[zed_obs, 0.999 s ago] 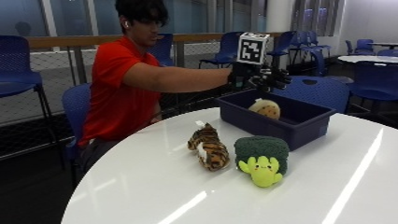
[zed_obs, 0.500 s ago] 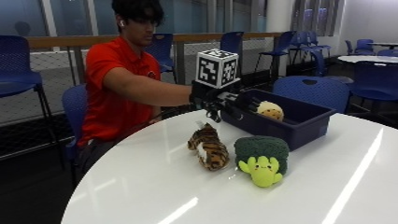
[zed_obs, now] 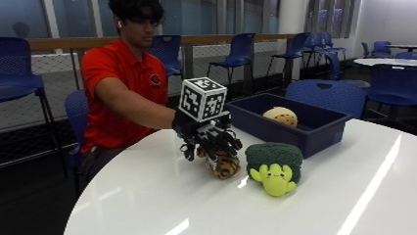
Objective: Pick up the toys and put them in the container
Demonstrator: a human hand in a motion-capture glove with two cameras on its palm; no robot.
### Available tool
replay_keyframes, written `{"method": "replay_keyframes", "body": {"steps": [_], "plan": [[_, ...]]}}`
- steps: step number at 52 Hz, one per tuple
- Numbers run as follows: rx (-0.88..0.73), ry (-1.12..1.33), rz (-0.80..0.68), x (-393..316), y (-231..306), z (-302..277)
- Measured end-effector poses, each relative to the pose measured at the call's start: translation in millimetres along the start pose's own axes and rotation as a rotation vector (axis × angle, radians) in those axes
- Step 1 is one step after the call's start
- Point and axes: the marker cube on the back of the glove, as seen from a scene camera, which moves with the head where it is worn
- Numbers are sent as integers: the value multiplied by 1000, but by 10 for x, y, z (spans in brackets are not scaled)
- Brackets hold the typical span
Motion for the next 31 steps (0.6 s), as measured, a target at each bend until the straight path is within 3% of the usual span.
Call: {"method": "replay_keyframes", "body": {"steps": [31], "plan": [[-4,46,-54,-186,-280,241]]}}
